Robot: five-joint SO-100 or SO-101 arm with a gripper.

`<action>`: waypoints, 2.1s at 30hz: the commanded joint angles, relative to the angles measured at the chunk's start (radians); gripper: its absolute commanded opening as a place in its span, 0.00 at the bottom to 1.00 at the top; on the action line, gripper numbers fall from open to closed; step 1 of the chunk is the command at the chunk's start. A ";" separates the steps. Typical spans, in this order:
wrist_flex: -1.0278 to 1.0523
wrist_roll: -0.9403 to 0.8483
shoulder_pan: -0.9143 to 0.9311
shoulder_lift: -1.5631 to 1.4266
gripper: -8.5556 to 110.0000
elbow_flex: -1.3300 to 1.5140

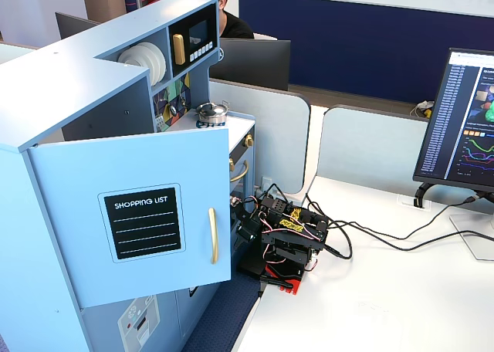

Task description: Pick up the green pineapple from the left cabinet and place it in the green recipient

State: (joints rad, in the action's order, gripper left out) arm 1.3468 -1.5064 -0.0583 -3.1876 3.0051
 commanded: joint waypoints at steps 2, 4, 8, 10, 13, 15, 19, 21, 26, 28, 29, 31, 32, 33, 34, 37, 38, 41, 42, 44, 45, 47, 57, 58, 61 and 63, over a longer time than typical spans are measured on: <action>0.186 -0.011 0.115 0.008 0.07 -0.006; 0.186 -0.009 0.118 0.008 0.07 -0.006; 0.186 -0.014 0.120 0.008 0.07 -0.006; 0.183 -0.066 0.109 0.008 0.07 -0.006; 0.058 -0.115 0.066 0.009 0.07 -0.009; -0.114 -0.143 -0.015 0.011 0.07 -0.009; -0.459 -0.183 -0.324 0.012 0.07 -0.034; -0.601 -0.173 -0.488 0.008 0.07 -0.041; -0.996 -0.190 -0.736 0.163 0.08 -0.137; -1.046 -0.227 -0.773 0.244 0.07 -0.241; -1.058 -0.238 -0.782 0.287 0.07 -0.301; -1.080 -0.267 -0.787 0.376 0.07 -0.413; -1.091 -0.278 -0.782 0.419 0.09 -0.466; -1.115 -0.264 -0.779 0.465 0.10 -0.515; -1.143 -0.244 -0.773 0.512 0.12 -0.561; -1.197 -0.186 -0.758 0.637 0.21 -0.693; -1.204 -0.160 -0.756 0.673 0.24 -0.732; -1.247 -0.104 -0.752 0.775 0.35 -0.810; -1.275 -0.084 -0.750 0.805 0.38 -0.828; -1.330 -0.063 -0.746 0.870 0.42 -0.864; -1.344 -0.066 -0.742 0.900 0.42 -0.885; -1.379 -0.084 -0.736 0.968 0.44 -0.933; -1.489 -0.160 -0.713 1.259 0.47 -1.137; -1.494 -0.169 -0.707 1.285 0.47 -1.158; -1.513 -0.179 -0.686 1.351 0.46 -1.213; -1.513 -0.176 -0.673 1.379 0.47 -1.241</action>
State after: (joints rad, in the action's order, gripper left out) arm -0.1273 -1.6720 -0.7578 -1.8408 1.8807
